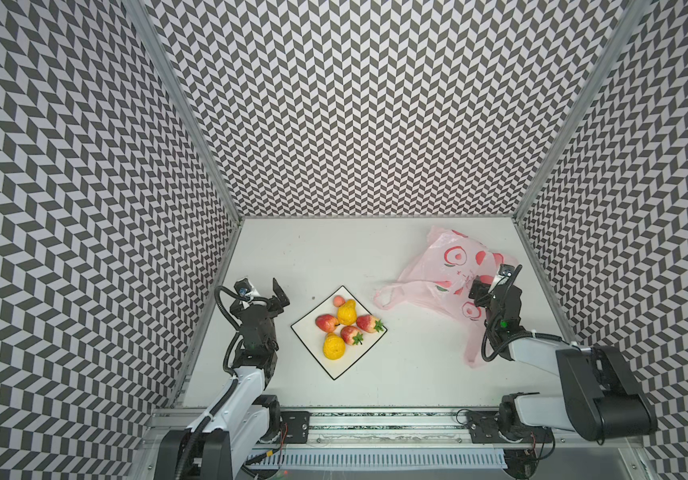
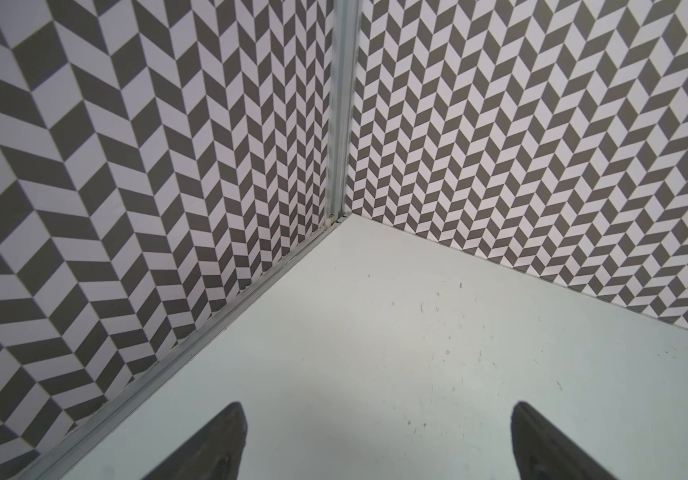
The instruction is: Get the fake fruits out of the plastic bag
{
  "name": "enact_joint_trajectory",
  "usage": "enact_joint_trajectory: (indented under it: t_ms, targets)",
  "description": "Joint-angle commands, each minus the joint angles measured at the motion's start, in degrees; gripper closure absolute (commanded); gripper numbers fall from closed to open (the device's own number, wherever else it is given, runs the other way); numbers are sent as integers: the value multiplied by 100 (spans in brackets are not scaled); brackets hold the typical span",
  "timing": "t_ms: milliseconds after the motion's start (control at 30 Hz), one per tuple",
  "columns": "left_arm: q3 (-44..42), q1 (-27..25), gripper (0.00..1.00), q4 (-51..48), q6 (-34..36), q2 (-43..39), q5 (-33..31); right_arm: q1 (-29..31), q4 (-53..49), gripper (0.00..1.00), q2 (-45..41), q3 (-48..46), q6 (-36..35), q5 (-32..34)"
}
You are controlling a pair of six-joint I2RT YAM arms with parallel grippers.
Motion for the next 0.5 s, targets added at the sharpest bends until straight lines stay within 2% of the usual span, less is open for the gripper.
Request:
enact_joint_trajectory:
  t_ms: [0, 100, 167, 333, 467]
  targets:
    - [-32, 55, 0, 1159, 323, 436, 369, -50, 2090, 11, 364, -268, -135, -544]
    - [-194, 64, 0, 1835, 383, 844, 598, -56, 2771, 11, 740, -503, -180, -692]
    - [-284, 64, 0, 2370, 476, 1144, 759, -94, 3788, 8, 1071, -840, -171, -676]
    - [-324, 73, 0, 3531, 847, 2096, 1160, -178, 2869, 2, 789, -666, -72, -795]
    - [-382, 99, 0, 4452, 920, 2994, 1386, -177, 3226, 0, 911, -700, -53, -754]
